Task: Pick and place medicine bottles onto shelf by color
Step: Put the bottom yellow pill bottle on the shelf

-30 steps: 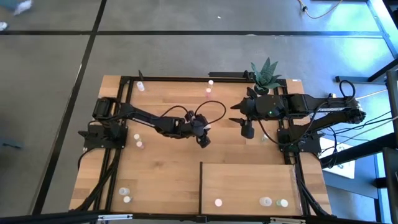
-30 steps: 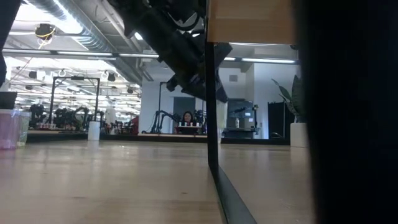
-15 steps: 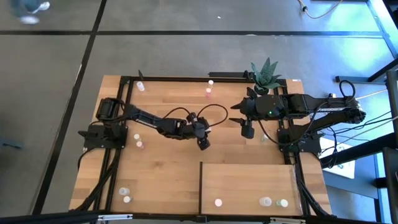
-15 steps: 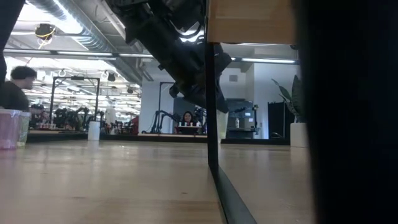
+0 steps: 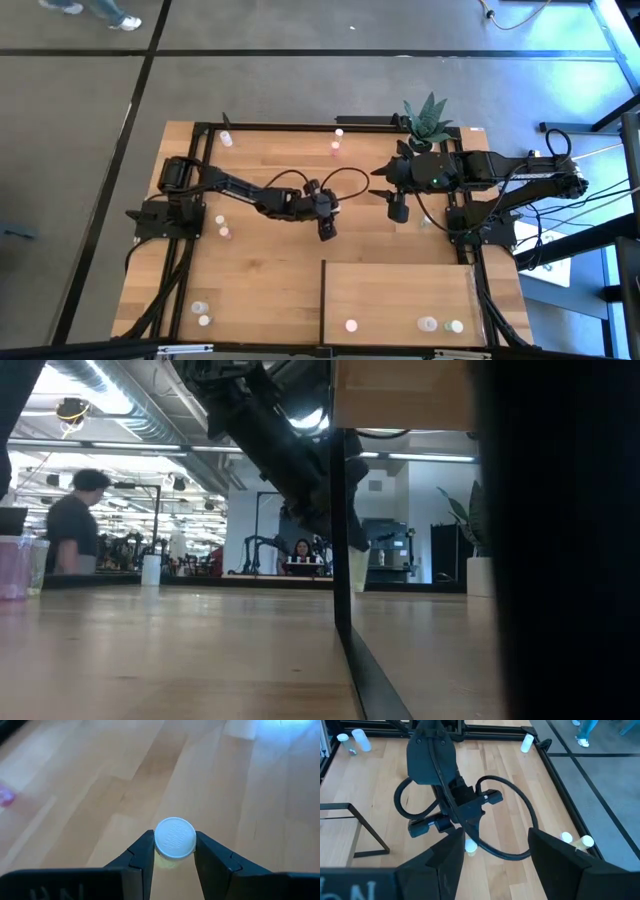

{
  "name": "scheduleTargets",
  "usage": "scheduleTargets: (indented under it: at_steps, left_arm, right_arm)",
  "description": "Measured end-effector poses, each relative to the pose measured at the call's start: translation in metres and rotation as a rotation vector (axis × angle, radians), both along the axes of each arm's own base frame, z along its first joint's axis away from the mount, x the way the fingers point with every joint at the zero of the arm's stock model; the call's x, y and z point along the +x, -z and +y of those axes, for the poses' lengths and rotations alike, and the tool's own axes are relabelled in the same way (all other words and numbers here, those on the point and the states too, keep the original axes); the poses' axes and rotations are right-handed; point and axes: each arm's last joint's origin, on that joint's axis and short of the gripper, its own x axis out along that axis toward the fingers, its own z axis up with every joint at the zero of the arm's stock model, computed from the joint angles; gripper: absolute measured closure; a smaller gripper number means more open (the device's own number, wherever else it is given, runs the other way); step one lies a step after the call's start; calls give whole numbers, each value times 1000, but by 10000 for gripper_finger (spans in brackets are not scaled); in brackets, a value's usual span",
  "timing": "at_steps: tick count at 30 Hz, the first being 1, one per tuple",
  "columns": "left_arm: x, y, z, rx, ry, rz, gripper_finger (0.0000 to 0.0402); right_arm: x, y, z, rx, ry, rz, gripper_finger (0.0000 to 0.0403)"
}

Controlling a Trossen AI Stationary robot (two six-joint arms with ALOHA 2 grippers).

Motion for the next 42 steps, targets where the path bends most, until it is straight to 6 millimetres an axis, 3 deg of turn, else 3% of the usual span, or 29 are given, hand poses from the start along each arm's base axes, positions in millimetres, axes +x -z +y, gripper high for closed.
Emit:
scheduleTargets:
  at_steps: [23,34,42]
  left_arm:
    - [1,6,6,-34,17,17,286]
    - [1,7,6,-33,16,22,261]
    - [0,7,6,-33,16,23,281]
  right_arm:
    - [0,0,0,0,0,-3,185]
    - [0,0,0,0,0,-3,185]
    - [0,0,0,3,2,-3,185]
